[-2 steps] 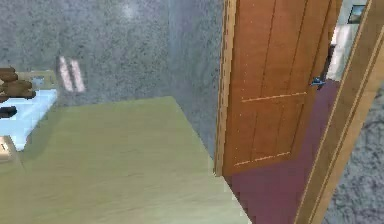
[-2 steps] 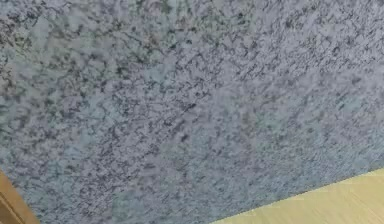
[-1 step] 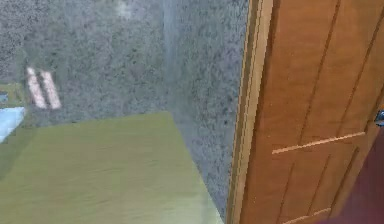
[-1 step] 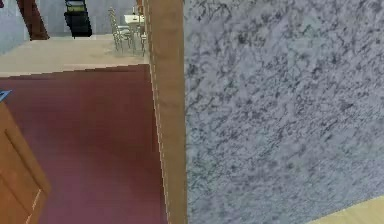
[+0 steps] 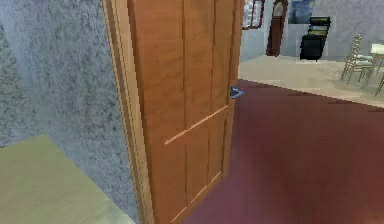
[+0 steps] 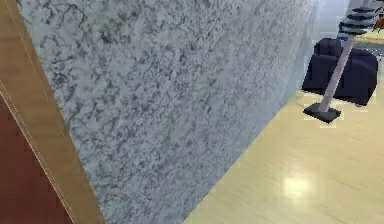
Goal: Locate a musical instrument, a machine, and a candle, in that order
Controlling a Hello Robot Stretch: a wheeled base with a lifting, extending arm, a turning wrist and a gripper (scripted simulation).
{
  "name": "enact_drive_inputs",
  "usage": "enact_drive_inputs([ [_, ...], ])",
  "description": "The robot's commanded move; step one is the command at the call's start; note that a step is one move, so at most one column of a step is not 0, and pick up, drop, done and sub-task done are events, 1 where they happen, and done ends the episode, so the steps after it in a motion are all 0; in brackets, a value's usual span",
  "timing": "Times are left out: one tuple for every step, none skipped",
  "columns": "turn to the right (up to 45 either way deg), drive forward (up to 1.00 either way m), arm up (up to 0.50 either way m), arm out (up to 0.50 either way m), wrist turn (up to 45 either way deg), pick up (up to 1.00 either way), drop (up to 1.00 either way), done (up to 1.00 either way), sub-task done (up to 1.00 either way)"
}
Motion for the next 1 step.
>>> enact_drive_inputs([
  [0.0,0.6,0.0,0.0,0.0,0.0,0.0,0.0,0.0],
])
